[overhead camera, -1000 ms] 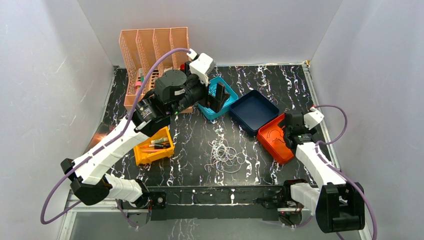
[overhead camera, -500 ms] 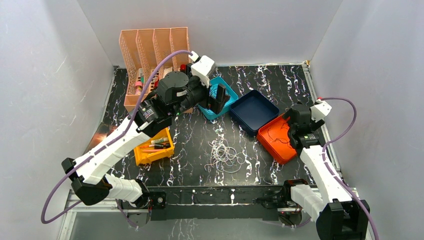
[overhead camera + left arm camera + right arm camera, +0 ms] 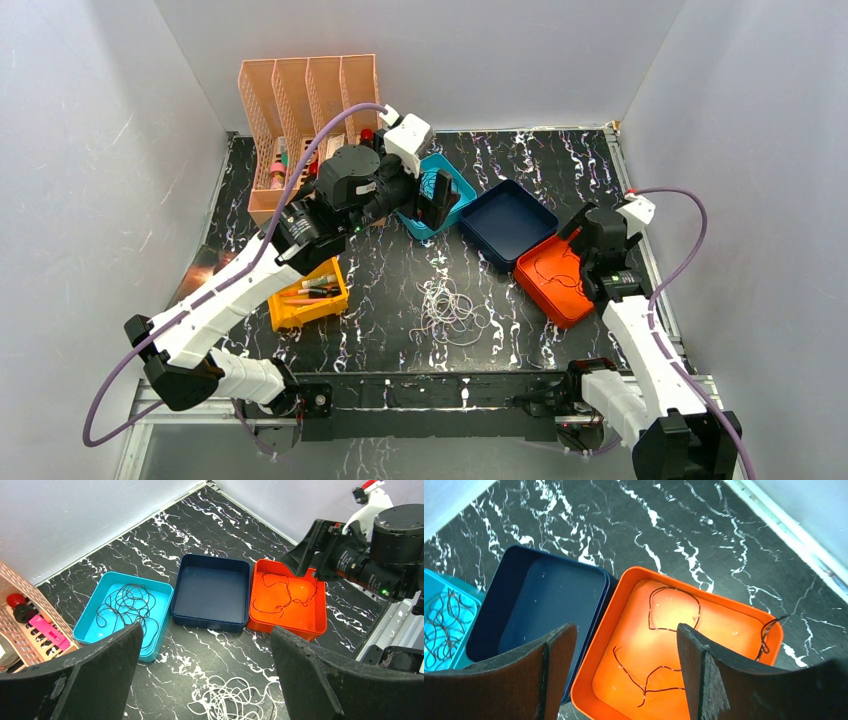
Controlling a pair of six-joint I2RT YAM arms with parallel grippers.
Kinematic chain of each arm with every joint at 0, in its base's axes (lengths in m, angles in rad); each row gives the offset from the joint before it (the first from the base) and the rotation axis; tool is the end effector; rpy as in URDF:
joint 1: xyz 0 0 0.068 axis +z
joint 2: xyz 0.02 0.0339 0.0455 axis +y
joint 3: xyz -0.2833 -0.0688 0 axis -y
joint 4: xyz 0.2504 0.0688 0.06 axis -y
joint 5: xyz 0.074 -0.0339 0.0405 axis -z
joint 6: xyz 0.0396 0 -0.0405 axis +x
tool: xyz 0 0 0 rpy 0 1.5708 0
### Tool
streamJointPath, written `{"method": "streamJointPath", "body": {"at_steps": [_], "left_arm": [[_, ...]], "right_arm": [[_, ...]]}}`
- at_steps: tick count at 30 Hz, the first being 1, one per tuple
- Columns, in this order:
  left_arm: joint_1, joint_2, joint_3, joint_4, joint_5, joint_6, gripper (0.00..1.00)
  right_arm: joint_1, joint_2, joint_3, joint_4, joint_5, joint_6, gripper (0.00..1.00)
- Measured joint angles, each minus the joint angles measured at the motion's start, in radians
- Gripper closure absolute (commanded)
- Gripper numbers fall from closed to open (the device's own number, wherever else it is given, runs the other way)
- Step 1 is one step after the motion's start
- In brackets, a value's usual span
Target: Untangle the cables
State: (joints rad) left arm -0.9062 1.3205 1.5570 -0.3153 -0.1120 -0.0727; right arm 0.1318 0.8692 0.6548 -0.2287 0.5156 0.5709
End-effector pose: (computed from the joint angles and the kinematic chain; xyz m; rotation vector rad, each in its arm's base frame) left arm 0.1837 -0.2273 0.4960 0.6033 1.5788 -0.6498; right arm 0.1935 0.0060 0.2887 0.7332 1.8107 -0.0577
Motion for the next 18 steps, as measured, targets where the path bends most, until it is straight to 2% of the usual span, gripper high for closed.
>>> {"method": "streamJointPath", "body": {"at_steps": [10,18], "left_arm": [[0.000,0.004,-0.030,-0.010,-0.004,-0.045,0.02],[0.000,0.069,-0.063,-0.062,-0.003,-0.130,0.02]], "right_arm": [[0.000,0.077,0.000,0.003,-0.147,-0.025,0.15],[0.000,0.163,0.066,-0.041,-0.183,-0.020,0.02]]}}
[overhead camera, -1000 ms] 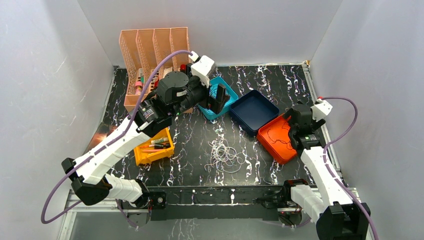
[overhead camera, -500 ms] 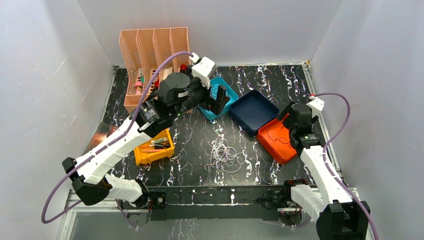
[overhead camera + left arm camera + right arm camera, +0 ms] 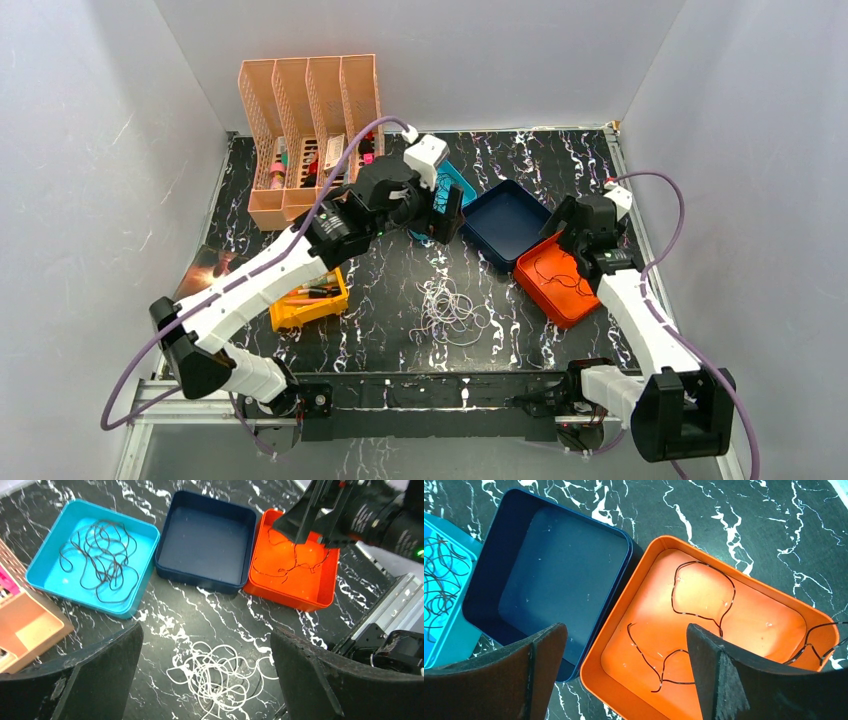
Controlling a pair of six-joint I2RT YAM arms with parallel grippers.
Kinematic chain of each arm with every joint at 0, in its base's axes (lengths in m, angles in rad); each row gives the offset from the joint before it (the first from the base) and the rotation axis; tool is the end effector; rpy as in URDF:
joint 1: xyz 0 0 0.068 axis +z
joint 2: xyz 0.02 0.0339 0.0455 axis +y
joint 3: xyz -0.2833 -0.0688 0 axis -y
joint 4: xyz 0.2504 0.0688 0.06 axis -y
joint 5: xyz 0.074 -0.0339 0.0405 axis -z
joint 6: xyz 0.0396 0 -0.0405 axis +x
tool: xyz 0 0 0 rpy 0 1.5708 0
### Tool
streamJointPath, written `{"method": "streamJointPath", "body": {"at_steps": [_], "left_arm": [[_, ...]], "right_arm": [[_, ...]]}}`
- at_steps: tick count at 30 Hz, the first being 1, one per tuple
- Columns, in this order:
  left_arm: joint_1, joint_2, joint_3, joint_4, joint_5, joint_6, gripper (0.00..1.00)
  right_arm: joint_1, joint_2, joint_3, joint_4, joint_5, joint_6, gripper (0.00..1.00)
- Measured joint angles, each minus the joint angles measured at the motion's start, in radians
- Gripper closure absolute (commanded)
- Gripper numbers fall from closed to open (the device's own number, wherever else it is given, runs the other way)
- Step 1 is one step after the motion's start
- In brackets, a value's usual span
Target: Untangle the cables
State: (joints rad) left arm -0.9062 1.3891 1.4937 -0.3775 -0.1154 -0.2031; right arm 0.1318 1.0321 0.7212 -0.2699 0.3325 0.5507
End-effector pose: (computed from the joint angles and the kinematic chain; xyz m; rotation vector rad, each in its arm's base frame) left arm 0.2014 -0.2496 0.4474 0.5740 1.8059 -0.6633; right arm 0.2243 0.0167 0.2761 0.6250 2.0220 0.0475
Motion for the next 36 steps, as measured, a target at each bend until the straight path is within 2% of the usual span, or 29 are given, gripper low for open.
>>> {"method": "streamJointPath", "body": {"at_steps": [10,32,36], "left_arm": [[0.000,0.071,-0.038,-0.060,-0.004,-0.072,0.02],[0.000,0.112,-0.038,-0.076,-0.017,-0.097,0.01],[0.000,0.112,-0.039,-0.076,-0.021,-0.097,0.02]], "right_arm": [[0.000,0.072,0.064,-0.067,-0.012,-0.006,0.02],[0.000,-0.070,-0.017,0.005,0.000,-0.005,0.02],[0.000,-0.093,-0.017,0.014,-0.072,-0.049,0.02]]}}
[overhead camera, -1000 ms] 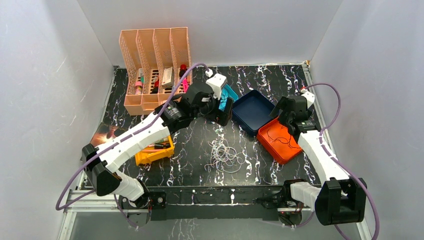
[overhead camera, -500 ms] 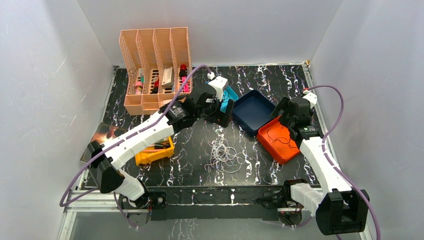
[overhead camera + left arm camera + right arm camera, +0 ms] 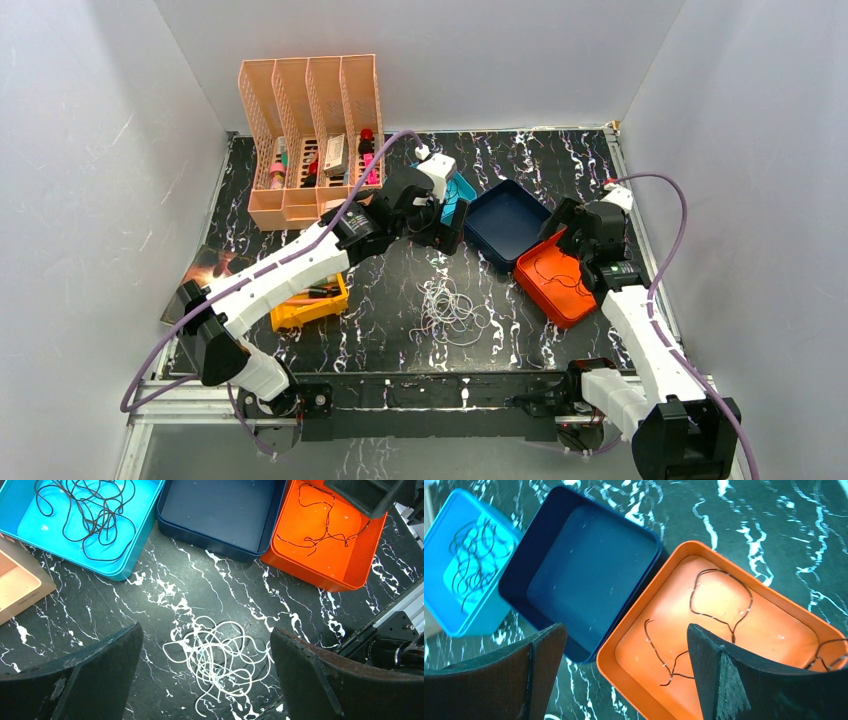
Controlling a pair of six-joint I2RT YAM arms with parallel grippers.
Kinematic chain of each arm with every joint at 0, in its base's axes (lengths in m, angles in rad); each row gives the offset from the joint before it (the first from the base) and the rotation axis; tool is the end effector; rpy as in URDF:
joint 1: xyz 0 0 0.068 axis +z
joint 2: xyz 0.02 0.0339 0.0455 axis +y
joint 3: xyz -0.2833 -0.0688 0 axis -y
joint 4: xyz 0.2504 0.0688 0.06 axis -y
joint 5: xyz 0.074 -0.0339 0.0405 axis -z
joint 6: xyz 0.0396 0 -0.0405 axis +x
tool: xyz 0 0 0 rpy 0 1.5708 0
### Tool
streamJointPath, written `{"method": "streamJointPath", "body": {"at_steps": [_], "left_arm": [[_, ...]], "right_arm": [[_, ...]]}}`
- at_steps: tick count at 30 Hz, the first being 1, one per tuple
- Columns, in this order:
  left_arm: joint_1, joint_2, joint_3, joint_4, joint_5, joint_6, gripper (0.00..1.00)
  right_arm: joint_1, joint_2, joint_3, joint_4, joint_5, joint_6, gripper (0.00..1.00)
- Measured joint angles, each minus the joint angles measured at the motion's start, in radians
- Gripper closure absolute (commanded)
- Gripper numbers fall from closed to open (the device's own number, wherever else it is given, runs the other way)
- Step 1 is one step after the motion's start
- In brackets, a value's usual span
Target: Untangle the cables
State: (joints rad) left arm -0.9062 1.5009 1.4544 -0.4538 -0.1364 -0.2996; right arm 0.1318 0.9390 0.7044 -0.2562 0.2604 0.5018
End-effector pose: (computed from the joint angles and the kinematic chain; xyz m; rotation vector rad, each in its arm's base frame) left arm 0.2216 -0.2741 0.3901 0.5511 2.0484 -0.5934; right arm 0.2087 0.0174 0.2893 0.5326 1.9755 0.1271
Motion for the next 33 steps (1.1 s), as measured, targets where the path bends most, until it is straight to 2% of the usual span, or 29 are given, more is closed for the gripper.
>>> {"method": "streamJointPath", "body": {"at_steps": [12,21,33], "left_arm": [[0.000,0.000,-0.008,-0.001,-0.011,0.000,0.02],[0.000,-0.003,-0.063,0.014,-0.005,-0.016,0.02],[-0.010,-0.022,-0.275,0.172,0.100,-0.136,0.02]], "right_arm": [[-0.001,-0.029,0.000,0.023,-0.259,-0.119,0.02],[-0.001,-0.029,0.000,0.021,-0.288,-0.116,0.02],[-0.001,-0.069,0.000,0.017,-0.270,-0.082,0.02]]}}
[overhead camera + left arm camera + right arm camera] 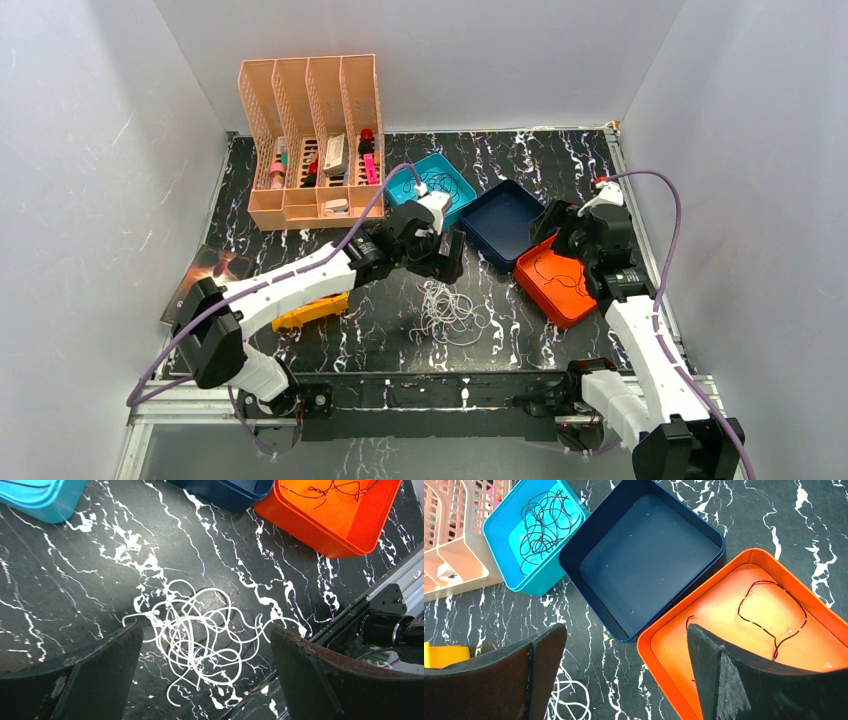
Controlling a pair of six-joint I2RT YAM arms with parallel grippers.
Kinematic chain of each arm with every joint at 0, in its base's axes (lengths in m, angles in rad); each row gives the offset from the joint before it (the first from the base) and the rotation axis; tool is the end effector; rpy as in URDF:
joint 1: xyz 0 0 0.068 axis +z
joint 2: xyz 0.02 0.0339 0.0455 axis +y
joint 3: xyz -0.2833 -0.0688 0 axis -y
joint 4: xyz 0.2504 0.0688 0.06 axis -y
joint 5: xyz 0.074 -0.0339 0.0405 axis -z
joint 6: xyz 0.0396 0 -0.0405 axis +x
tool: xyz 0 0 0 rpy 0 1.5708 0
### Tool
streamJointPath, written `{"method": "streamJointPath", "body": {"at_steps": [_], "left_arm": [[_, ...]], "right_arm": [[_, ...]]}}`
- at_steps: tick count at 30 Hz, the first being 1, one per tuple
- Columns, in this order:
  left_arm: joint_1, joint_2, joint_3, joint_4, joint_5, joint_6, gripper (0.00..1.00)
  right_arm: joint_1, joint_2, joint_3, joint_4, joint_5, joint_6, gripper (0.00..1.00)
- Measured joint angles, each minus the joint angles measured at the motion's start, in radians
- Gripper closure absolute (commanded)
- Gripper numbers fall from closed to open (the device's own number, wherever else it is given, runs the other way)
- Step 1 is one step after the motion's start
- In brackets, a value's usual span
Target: Untangle the cables
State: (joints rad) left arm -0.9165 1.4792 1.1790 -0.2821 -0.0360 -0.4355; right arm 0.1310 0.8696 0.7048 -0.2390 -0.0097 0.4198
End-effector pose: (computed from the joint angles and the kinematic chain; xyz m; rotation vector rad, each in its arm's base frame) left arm 0.2116 -0.2736 0.3164 0.5142 2.1882 -0.7262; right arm 0.1968 0.0263 0.3034 0.2805 1.9732 0.3671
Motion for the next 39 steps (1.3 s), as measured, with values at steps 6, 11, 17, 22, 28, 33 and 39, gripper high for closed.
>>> {"method": "streamJointPath", "body": {"at_steps": [6,11,17,22,28,33,39], "left_arm": [[-0.048,0.000,-0.046,0.047,-0.012,-0.049,0.02],[-0.084,0.000,-0.100,0.101,-0.035,-0.084,0.02],[-0.110,0.013,-0.124,0.134,-0.045,-0.109,0.02],[-0.121,0.045,-0.125,0.177,-0.047,-0.119,0.03],[-0.126,0.081,-0.133,0.204,-0.051,-0.124,0.09],[-0.127,0.117,-0.141,0.209,-0.054,-0.126,0.18],[-0.127,0.122,-0.152,0.222,-0.064,-0.127,0.32]], "right_arm": [[0.000,-0.004,0.000,0.000,0.008,0.011,0.02],[0.000,-0.004,0.000,0.000,0.010,0.019,0.02],[0.000,-0.004,0.000,0.000,0.011,0.020,0.02],[0.000,-0.004,0.000,0.000,0.011,0.021,0.02],[0.000,-0.004,0.000,0.000,0.010,0.021,0.02],[0.000,-0.004,0.000,0.000,0.011,0.021,0.02],[0.000,-0.004,0.000,0.000,0.018,0.021,0.02]]}}
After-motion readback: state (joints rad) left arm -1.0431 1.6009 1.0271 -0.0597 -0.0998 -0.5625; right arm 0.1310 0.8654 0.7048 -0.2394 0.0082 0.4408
